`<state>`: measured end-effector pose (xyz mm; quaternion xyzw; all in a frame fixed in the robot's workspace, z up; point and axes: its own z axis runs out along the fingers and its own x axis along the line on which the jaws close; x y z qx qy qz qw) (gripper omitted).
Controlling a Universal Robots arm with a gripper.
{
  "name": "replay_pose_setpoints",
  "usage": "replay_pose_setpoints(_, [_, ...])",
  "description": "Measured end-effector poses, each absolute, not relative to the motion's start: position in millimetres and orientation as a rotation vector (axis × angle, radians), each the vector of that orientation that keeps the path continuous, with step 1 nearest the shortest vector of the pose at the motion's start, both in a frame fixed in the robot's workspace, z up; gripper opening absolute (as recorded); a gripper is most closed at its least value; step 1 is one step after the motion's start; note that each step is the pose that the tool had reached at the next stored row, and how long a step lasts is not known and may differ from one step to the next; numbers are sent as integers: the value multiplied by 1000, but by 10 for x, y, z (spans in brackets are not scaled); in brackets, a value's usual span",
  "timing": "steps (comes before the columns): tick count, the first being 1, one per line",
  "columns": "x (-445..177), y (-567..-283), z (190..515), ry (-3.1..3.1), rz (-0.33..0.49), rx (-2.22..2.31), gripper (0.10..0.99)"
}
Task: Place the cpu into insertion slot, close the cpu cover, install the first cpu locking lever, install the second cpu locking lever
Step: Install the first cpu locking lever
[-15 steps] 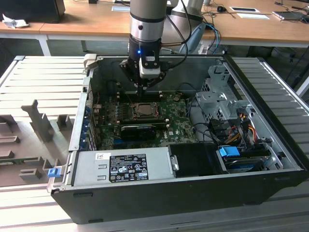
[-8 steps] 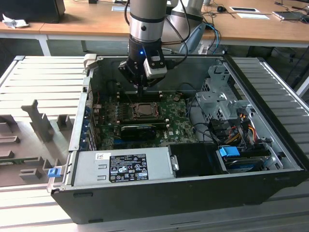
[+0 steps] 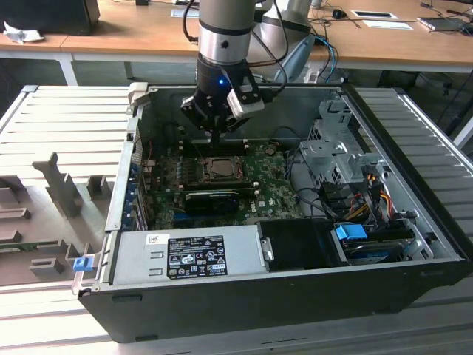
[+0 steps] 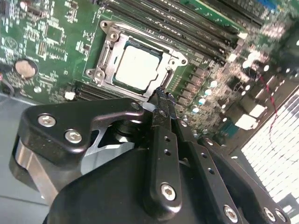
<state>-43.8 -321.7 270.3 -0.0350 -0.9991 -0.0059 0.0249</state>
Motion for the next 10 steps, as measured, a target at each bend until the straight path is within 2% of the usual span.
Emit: replay_pose_setpoints(10, [-438, -3217, 2682, -3069, -6, 369, 106])
